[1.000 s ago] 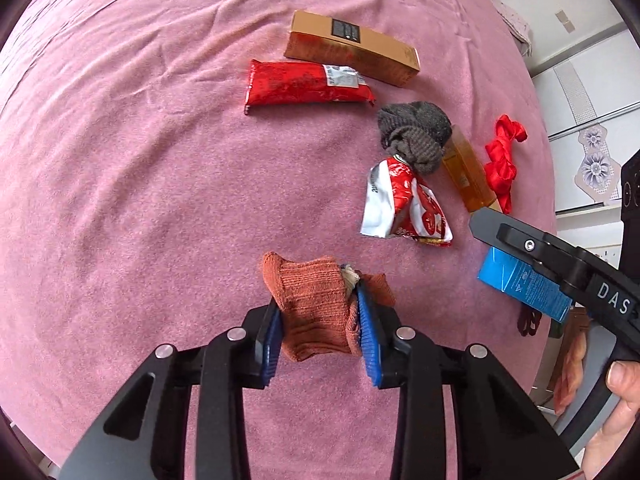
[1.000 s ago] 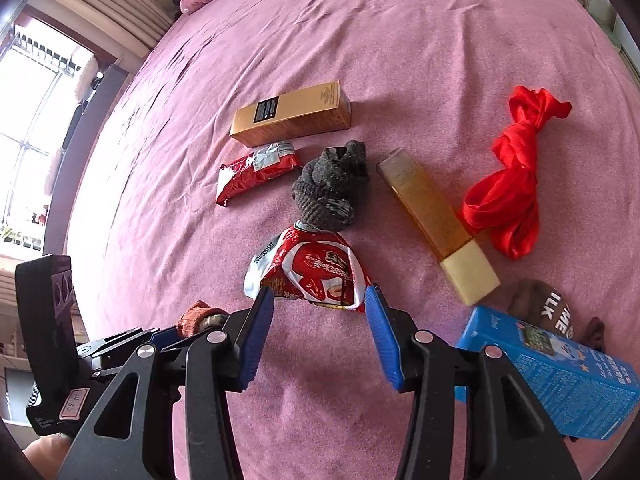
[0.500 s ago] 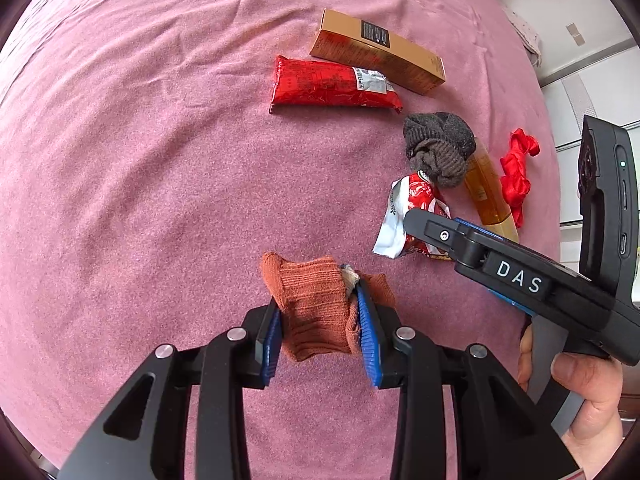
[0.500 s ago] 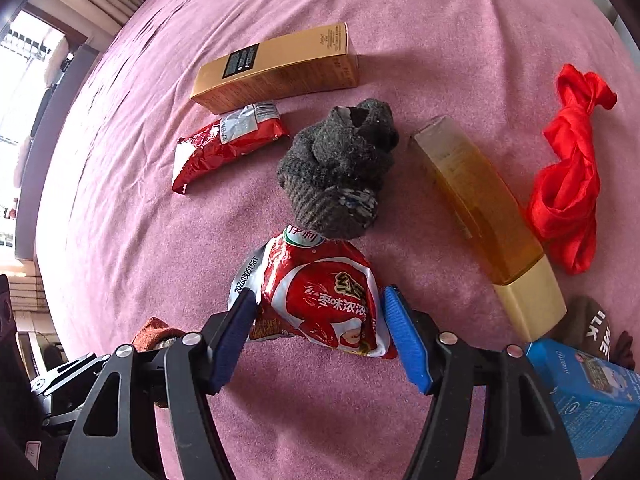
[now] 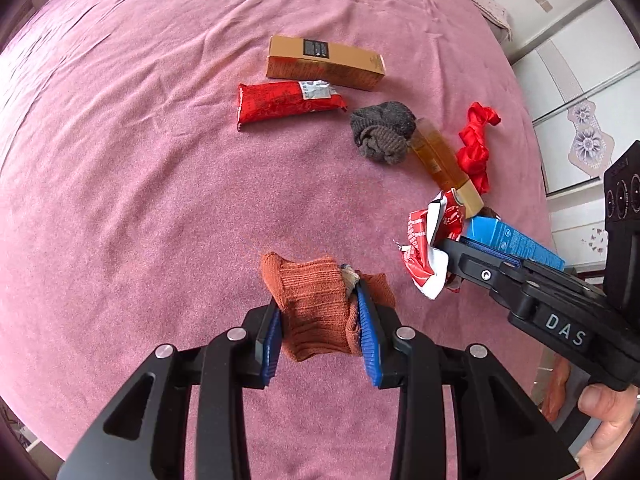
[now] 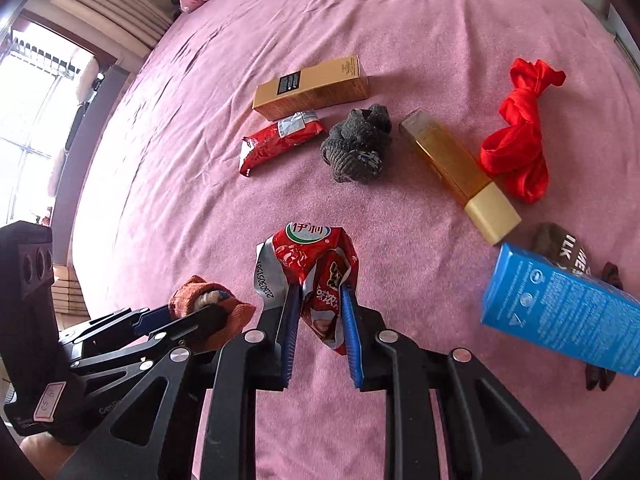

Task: Collect trash
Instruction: 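Carry the sock and wrapper in both grippers to the yellow bin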

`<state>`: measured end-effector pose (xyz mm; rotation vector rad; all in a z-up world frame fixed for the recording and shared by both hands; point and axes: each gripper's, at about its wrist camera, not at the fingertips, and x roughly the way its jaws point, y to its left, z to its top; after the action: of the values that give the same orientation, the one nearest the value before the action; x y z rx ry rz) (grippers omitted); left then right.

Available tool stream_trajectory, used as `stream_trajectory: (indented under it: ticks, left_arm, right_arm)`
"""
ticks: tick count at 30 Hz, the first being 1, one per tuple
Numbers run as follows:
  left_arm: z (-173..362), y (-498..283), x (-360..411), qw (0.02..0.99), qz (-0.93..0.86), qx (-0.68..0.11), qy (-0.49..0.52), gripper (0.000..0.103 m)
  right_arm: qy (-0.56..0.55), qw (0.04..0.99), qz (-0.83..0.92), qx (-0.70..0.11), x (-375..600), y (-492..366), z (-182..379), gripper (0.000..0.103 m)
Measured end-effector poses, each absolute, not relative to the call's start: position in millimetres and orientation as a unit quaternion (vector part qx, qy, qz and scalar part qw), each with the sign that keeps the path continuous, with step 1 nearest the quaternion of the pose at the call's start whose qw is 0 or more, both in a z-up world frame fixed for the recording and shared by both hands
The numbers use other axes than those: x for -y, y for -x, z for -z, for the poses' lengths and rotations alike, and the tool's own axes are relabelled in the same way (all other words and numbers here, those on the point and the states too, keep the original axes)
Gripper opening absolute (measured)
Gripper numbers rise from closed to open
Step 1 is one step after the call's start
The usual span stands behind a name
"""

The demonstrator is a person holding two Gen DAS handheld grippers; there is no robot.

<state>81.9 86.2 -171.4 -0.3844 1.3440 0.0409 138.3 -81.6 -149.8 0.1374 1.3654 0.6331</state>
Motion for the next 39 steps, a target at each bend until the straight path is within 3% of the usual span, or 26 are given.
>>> stream_trajectory:
  ticks: [18,39]
  left_arm:
    - [91,-70,66,0.800,0.105,-0.584,0.090,0.034]
    - [106,-68,354,0.731,0.323,-0.600,-0.035,0.034]
  right_arm:
    - [-0.162,0.803,-0.158,-0.551,276,-59,64,0.021]
    - [-0.307,0.800,0.096,-0.507,540,44,95,0.022]
